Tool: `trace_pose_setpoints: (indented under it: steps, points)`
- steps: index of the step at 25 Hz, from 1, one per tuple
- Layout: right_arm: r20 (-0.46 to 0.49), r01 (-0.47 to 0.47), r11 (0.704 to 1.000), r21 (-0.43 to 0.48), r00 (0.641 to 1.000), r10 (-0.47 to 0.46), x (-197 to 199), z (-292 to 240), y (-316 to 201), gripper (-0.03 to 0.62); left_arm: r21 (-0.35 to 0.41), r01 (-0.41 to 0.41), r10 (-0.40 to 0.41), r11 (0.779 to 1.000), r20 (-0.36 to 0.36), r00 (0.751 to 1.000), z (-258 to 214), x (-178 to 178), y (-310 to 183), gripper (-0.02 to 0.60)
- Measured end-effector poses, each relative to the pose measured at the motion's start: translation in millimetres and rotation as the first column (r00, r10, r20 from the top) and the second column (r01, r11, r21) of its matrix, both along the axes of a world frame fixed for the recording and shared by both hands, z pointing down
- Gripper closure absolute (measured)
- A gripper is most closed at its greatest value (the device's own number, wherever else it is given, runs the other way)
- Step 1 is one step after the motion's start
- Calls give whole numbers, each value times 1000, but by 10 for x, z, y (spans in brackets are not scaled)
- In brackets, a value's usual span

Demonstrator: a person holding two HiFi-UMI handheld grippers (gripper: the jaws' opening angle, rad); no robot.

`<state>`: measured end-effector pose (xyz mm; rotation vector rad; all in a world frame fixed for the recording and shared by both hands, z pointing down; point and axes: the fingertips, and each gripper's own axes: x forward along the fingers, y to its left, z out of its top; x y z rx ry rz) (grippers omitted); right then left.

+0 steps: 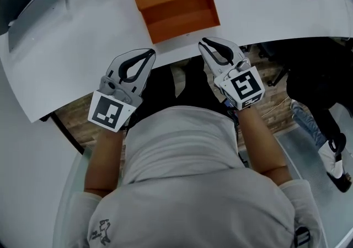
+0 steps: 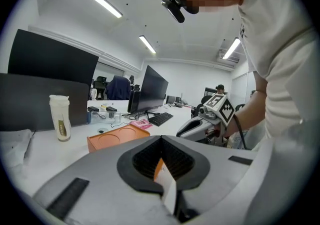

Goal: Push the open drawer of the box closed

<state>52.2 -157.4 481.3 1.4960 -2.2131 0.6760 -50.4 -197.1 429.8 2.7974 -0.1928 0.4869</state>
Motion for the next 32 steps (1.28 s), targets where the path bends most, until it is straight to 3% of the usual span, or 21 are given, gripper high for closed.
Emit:
trace_pose_setpoints:
  steps: [19,32]
  points:
    - [43,-48,982,-181,997,57,-74,1136,12,510,-56,25,-22,998,59,998,713,-72,-100,581]
    - [40,-77,959,-275,995,91,-118,1589,-71,510,-97,36,-29,995,72,997,972,-138,-149,583]
